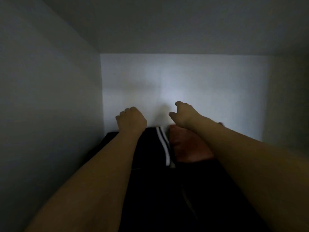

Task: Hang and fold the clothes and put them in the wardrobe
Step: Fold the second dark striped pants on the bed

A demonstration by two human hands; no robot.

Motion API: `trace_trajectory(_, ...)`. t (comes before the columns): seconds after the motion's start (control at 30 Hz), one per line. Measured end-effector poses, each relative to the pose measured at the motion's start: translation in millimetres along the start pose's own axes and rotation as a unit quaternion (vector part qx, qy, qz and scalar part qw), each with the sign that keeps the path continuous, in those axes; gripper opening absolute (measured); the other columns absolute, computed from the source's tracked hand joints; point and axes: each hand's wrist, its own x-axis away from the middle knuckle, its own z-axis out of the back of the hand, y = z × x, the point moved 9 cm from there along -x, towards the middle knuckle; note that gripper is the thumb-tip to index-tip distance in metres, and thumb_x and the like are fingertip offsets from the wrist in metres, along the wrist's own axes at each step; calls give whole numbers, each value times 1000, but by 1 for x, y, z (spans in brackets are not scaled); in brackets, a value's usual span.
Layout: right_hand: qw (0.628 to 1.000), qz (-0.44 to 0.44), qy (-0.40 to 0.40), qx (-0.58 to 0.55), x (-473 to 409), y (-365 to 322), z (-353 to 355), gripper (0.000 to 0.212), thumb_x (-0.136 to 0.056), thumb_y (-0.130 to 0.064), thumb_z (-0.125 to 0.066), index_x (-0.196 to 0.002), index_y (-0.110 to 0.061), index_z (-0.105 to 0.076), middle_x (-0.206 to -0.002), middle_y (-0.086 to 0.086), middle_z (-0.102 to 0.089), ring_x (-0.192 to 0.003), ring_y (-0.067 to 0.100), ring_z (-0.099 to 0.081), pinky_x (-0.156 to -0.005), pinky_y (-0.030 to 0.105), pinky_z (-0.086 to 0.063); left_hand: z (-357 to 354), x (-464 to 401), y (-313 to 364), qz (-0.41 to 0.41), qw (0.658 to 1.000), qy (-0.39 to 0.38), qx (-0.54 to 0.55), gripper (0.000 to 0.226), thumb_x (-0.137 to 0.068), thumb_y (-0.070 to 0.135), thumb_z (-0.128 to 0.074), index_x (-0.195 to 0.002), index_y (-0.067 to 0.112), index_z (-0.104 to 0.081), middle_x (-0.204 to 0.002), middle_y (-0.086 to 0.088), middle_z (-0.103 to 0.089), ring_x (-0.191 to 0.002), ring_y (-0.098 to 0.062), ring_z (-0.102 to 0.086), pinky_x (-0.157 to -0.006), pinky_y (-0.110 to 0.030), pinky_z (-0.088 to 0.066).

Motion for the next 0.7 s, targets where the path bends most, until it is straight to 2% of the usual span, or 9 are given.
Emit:
trace_trajectory(0.07,999,0,37,40,34,30,48,52,-98,-28,-49,-141,-1,-37,-144,17,-42,-132,31,-41,-102,34,-36,11,21,57,-86,996,-2,29,42,-101,31,-36,-129,1,-45,-129,-20,-53,-117,-37,-49,-99,-44,-37)
trace_trajectory(0.13,994,-21,58,85,74,63,96,55,-98,-29,-50,-145,-4,-34,-147,15,-40,-132,30,-41,-104,34,-36,24,49,112,-167,985,-9,45,49,-102,35,-34,-140,4,-37,-139,-18,-47,-126,-35,-44,-108,-46,-31)
trace_trajectory(0.2,988,-57,73,121,118,98,147,59,-98,-30,-51,-147,-7,-31,-149,15,-38,-132,32,-41,-105,36,-37,44,86,170,-252,967,-2,48,53,-102,37,-34,-146,7,-31,-147,-15,-40,-135,-31,-36,-116,-47,-21)
trace_trajectory(0.3,973,-122,102,165,196,146,230,61,-97,-31,-53,-148,-8,-29,-148,17,-37,-132,34,-41,-104,38,-37,88,154,254,-355,930,23,94,52,-102,35,-37,-147,10,-31,-151,-10,-38,-140,-27,-31,-121,-44,-12)
trace_trajectory(0.43,949,-180,126,228,308,183,317,59,-95,-31,-56,-143,-3,-36,-143,21,-41,-130,35,-41,-104,36,-35,154,249,336,-417,893,34,166,51,-102,35,-38,-147,11,-34,-151,-9,-38,-140,-27,-31,-121,-43,-11)
trace_trajectory(0.6,922,-243,169,251,465,204,400,63,-94,-34,-55,-148,-11,-30,-150,13,-36,-135,33,-37,-108,40,-33,225,387,410,-478,853,22,209,52,-100,35,-42,-145,10,-35,-150,-11,-39,-139,-30,-33,-120,-44,-16)
trace_trajectory(0.7,903,-286,176,268,560,213,442,63,-94,-32,-55,-148,-11,-30,-150,12,-36,-136,32,-36,-109,41,-33,260,470,446,-517,828,23,214,51,-98,34,-44,-142,10,-39,-145,-12,-45,-135,-28,-39,-116,-40,-20)
